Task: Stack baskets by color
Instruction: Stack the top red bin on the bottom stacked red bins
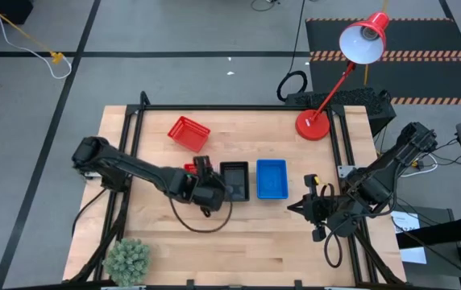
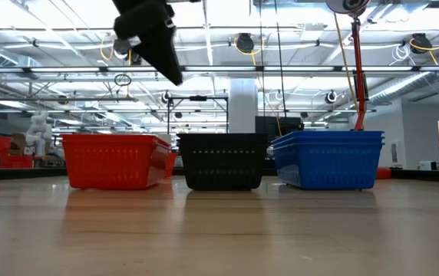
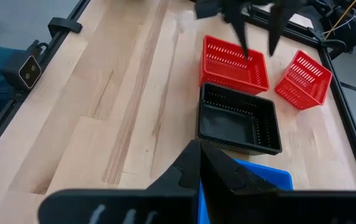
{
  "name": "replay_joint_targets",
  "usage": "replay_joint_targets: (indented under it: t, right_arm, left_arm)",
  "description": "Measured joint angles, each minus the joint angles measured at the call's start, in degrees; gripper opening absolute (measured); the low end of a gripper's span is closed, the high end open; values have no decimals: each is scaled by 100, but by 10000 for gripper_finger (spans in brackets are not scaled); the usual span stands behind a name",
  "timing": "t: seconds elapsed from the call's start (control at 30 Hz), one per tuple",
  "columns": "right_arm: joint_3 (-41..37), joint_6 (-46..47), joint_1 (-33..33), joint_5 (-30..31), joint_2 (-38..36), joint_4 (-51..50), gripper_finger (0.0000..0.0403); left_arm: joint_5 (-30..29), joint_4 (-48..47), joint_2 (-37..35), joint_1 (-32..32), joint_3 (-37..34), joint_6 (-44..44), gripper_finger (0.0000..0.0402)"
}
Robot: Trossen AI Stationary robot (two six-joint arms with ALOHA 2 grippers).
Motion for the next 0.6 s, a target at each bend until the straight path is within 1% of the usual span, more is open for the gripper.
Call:
replay_joint_targets:
  t: [0.07, 0.13, 0.23, 0.3, 0.4, 0.5, 0.57, 0.6]
  right_arm:
    - [0, 0, -1, 2, 0, 1, 0]
    - [0, 0, -2, 7, 2, 3, 0]
    - [0, -2, -2, 9, 4, 29, 0]
    - [0, -2, -2, 12, 3, 53, 0]
    - [0, -29, -4, 27, 7, 83, 0]
    - [2, -46, -59, 33, 7, 122, 0]
    - [2, -46, -120, 35, 5, 176, 0]
    - [2, -48, -156, 44, 4, 196, 0]
  left_arm:
    - [-109, -16, -188, 84, -101, -24, 177]
    - [-194, 27, -452, 210, -361, -47, 177]
    - [-279, 262, -817, 547, -759, -277, 177]
    - [-258, 241, -1018, 835, -1053, -511, 177]
    - [-11, 446, -1296, 1306, -1456, -791, 177]
    - [362, 807, -1367, 1793, -1796, -820, 177]
    - [513, 851, -1386, 2085, -1995, -797, 177]
    - [619, 1063, -1371, 2230, -2056, -797, 177]
